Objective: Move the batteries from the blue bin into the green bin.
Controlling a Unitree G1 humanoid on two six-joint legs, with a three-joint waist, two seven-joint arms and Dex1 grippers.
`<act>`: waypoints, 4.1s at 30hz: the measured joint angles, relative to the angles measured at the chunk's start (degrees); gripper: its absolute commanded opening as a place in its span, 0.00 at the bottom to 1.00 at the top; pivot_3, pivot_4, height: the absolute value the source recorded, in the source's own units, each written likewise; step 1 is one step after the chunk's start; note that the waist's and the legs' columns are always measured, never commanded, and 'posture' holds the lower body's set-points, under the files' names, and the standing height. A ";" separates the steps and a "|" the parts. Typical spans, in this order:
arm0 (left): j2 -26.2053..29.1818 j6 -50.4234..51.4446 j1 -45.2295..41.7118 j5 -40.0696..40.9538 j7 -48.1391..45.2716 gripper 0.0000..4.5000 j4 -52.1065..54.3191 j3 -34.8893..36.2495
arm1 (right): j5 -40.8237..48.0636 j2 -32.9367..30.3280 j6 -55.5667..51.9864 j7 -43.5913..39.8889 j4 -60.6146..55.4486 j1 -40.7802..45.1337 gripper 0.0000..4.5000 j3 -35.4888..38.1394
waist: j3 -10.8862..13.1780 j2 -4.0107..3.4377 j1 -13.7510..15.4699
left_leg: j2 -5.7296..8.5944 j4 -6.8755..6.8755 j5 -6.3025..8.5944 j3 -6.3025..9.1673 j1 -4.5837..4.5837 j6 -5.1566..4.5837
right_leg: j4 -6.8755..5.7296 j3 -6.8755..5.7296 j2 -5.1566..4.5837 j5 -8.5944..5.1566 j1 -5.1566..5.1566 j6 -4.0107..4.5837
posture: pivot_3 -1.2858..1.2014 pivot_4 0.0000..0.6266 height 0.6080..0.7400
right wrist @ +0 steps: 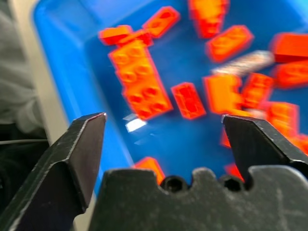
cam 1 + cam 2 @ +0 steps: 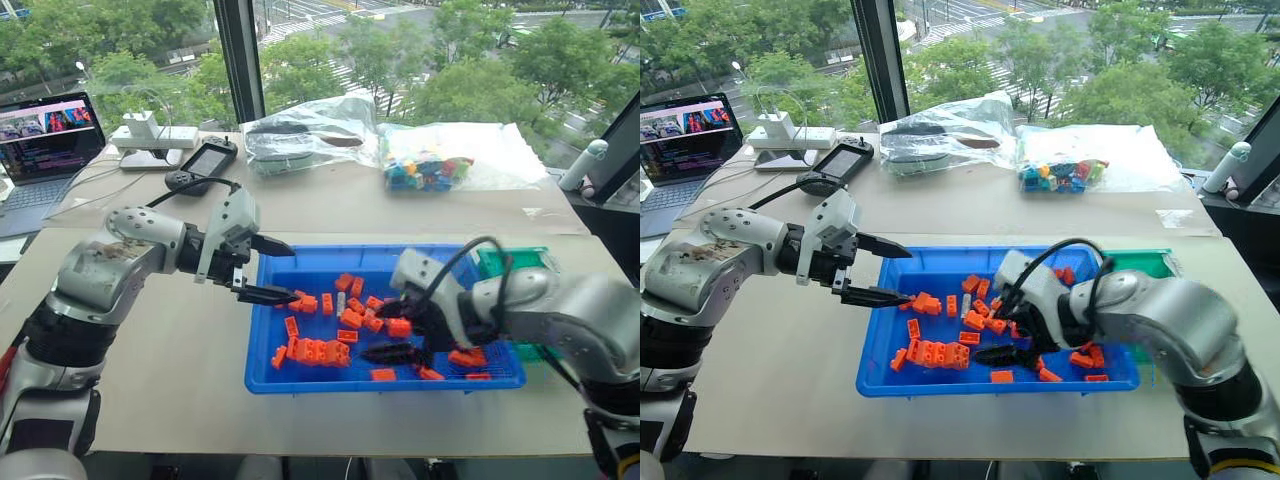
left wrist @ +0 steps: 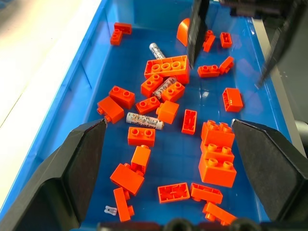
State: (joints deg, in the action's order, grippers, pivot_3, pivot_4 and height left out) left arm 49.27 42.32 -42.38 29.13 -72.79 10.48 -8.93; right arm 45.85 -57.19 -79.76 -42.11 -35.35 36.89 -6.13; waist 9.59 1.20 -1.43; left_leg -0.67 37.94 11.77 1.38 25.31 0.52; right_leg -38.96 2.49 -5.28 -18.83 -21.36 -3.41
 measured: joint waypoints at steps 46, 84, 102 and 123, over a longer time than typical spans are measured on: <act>-1.07 2.60 2.62 0.52 3.69 1.00 4.07 1.15 | -37.55 4.52 50.78 -27.65 36.01 -6.62 0.09 -10.34 | 0.00 0.00 -0.43 | -0.04 0.04 -0.02 -0.03 -0.03 0.03 | -0.03 0.00 0.02 0.00 0.03 0.00 | 0.52 0.24 0.94; -9.73 -7.11 -8.02 -6.69 -7.53 1.00 -11.05 -5.78 | -31.70 -13.22 20.53 -14.59 17.59 -28.93 0.06 27.77 | 0.00 -0.02 0.39 | -0.01 0.12 0.00 -0.12 -0.03 0.00 | 0.07 0.07 -0.01 0.00 0.09 0.00 | 0.52 0.24 0.94; -7.90 -4.49 -4.62 -6.22 -5.32 1.00 -6.28 -4.22 | -28.36 -13.29 22.76 -13.05 22.31 -18.83 0.99 20.36 | 0.00 -0.05 0.09 | -0.04 0.13 0.00 -0.11 -0.04 0.00 | 0.06 0.08 0.02 0.00 0.07 0.00 | 0.52 0.24 0.94; -6.11 -4.56 -1.69 -6.53 -2.43 1.00 -3.46 -3.88 | -24.70 4.27 22.43 -11.49 14.70 -3.57 0.99 -10.60 | 0.01 -0.06 0.26 | -0.01 0.17 0.00 -0.01 0.03 0.00 | -0.06 0.01 0.02 0.00 0.04 0.00 | 0.52 0.24 0.94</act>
State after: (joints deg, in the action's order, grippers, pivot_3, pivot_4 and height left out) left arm 43.17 37.76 -44.07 22.60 -75.21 7.02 -12.81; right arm 21.16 -52.91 -57.33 -53.59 -20.65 33.32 -16.73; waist 9.59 1.14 -1.17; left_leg -0.68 38.11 11.77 1.37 25.33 0.52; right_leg -39.02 2.50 -5.27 -18.83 -21.32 -3.41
